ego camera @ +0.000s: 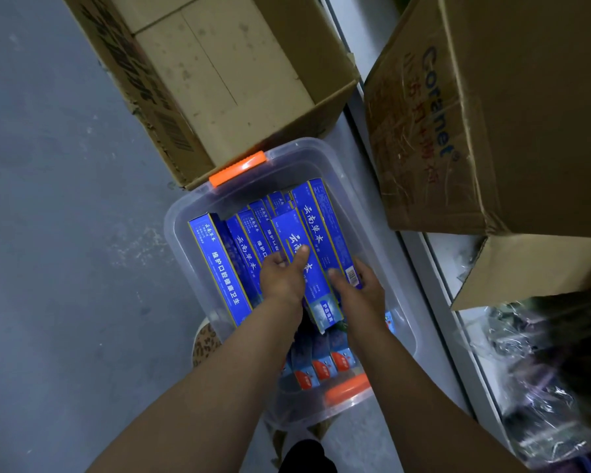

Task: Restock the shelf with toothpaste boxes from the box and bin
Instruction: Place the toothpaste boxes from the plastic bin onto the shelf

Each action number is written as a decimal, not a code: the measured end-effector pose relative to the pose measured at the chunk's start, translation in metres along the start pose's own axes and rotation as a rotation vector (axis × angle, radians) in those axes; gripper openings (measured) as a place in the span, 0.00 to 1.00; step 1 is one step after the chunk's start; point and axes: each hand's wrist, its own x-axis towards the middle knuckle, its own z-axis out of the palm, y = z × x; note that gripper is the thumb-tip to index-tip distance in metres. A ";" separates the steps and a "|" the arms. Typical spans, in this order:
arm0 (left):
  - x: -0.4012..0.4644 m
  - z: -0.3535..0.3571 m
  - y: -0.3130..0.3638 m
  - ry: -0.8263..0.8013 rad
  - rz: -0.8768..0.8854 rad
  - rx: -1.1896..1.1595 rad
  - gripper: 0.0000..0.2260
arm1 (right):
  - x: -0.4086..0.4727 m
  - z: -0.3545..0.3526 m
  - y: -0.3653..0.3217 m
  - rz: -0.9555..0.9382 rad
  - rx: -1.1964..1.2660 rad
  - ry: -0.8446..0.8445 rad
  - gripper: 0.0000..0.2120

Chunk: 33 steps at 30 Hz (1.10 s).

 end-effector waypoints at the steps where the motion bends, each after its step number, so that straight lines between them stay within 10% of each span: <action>1: -0.002 -0.003 0.000 -0.001 -0.007 0.001 0.22 | -0.001 -0.002 0.001 0.013 -0.028 0.016 0.14; 23: -0.265 -0.109 0.124 -0.147 0.118 -0.280 0.08 | -0.250 -0.054 -0.216 -0.163 0.188 -0.143 0.08; 33: -0.446 -0.151 0.209 -0.519 0.282 -0.330 0.07 | -0.432 -0.090 -0.336 -0.447 0.526 -0.036 0.09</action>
